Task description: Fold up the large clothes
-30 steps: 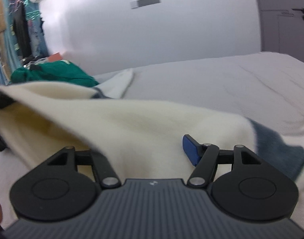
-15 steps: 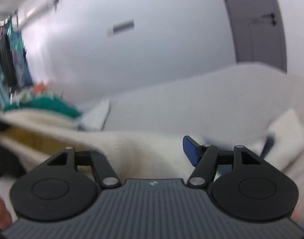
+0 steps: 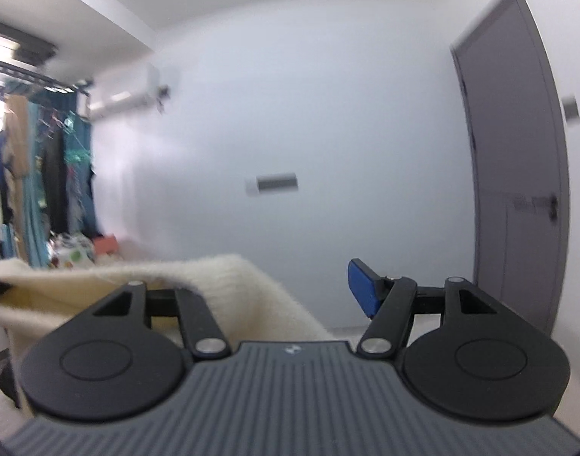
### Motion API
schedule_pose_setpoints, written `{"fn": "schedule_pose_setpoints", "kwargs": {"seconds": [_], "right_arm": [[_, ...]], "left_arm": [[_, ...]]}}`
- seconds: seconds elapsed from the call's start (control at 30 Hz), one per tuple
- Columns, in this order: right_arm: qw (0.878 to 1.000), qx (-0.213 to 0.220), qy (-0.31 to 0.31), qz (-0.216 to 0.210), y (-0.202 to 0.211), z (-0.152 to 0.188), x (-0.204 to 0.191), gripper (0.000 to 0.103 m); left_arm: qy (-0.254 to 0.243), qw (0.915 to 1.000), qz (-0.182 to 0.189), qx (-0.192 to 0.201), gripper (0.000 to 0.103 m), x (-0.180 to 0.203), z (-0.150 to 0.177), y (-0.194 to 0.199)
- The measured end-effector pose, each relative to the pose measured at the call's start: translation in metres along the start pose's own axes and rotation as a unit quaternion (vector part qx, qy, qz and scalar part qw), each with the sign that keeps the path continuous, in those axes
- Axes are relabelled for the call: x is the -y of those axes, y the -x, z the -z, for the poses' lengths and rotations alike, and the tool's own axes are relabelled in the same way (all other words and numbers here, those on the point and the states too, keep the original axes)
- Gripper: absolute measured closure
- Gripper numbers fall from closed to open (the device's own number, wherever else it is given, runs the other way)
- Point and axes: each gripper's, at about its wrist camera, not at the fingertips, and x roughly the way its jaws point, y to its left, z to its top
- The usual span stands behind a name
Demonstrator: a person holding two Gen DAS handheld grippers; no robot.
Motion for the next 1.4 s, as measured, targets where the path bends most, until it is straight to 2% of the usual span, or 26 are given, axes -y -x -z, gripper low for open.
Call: {"fn": "schedule_pose_setpoints", "kwargs": {"seconds": [0.17, 0.3, 0.37, 0.47, 0.6, 0.77, 0.87, 1.03, 1.23, 1.4], "right_arm": [[0.998, 0.042, 0.037, -0.032, 0.031, -0.089, -0.006, 0.039], [0.995, 0.069, 0.067, -0.038, 0.06, -0.132, -0.017, 0.039], [0.993, 0.078, 0.079, -0.043, 0.073, -0.145, -0.021, 0.039], [0.993, 0.066, 0.088, -0.048, 0.068, -0.145, -0.024, 0.039], [0.994, 0.019, 0.096, -0.045, 0.032, -0.125, -0.029, 0.039], [0.993, -0.049, 0.094, -0.046, -0.04, -0.066, -0.032, 0.039], [0.991, -0.089, 0.093, -0.044, -0.093, -0.024, -0.033, 0.039], [0.988, -0.127, 0.084, -0.032, -0.207, 0.049, -0.03, 0.04], [0.986, -0.163, 0.035, 0.001, -0.363, 0.154, -0.018, 0.04], [0.977, -0.211, 0.005, 0.02, -0.469, 0.256, -0.011, 0.04]], "left_arm": [[-0.029, 0.9991, 0.004, 0.03, 0.096, 0.039, -0.089, 0.025], [-0.045, 0.9981, 0.01, 0.04, 0.096, 0.062, -0.136, 0.054], [-0.043, 0.9982, 0.012, 0.041, 0.095, 0.069, -0.152, 0.065], [-0.047, 0.9982, 0.011, 0.036, 0.095, 0.073, -0.162, 0.073], [-0.054, 0.9985, 0.001, 0.005, 0.095, 0.066, -0.145, 0.059], [-0.049, 0.9965, -0.028, -0.062, 0.095, 0.016, -0.076, -0.018], [-0.034, 0.9919, -0.049, -0.113, 0.095, -0.02, -0.024, -0.078], [-0.028, 0.9822, -0.08, -0.167, 0.093, -0.081, 0.076, -0.193], [-0.026, 0.9667, -0.109, -0.23, 0.093, -0.153, 0.211, -0.357], [-0.02, 0.9473, -0.129, -0.292, 0.093, -0.215, 0.332, -0.471]]}}
